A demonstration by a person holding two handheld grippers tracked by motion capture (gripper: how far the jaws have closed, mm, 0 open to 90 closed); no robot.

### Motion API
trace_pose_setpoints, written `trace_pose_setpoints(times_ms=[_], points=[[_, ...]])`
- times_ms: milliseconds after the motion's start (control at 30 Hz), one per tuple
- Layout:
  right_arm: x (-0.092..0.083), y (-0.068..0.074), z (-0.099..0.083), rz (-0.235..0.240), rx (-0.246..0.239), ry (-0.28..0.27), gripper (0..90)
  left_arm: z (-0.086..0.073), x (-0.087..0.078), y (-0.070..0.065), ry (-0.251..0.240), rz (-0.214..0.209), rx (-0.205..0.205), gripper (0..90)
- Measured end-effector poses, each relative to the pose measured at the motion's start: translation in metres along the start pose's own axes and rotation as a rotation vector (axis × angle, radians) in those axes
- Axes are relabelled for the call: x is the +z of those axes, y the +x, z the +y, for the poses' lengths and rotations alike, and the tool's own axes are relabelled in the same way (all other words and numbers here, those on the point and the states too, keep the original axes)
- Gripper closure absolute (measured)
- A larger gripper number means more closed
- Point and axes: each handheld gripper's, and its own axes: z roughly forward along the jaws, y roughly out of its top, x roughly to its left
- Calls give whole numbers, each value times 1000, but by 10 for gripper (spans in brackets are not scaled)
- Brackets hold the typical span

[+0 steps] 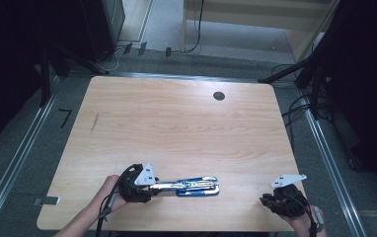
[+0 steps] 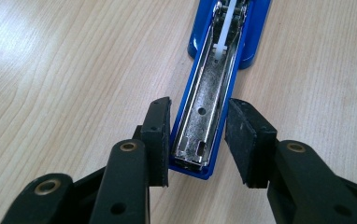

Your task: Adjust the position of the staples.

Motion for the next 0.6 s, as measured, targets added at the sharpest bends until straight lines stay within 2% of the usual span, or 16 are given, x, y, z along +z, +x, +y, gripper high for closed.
trace_pose_setpoints(times_ms=[400, 500, 600], points=[[3, 7, 13, 9, -22, -10, 787, 0, 0, 0, 1, -2, -1, 617], [5, 11, 18, 15, -48, -18, 786, 0, 1, 0, -2, -4, -1, 616], [6, 13, 20, 15, -53, -14, 786, 0, 1, 0, -2, -3, 1, 616]])
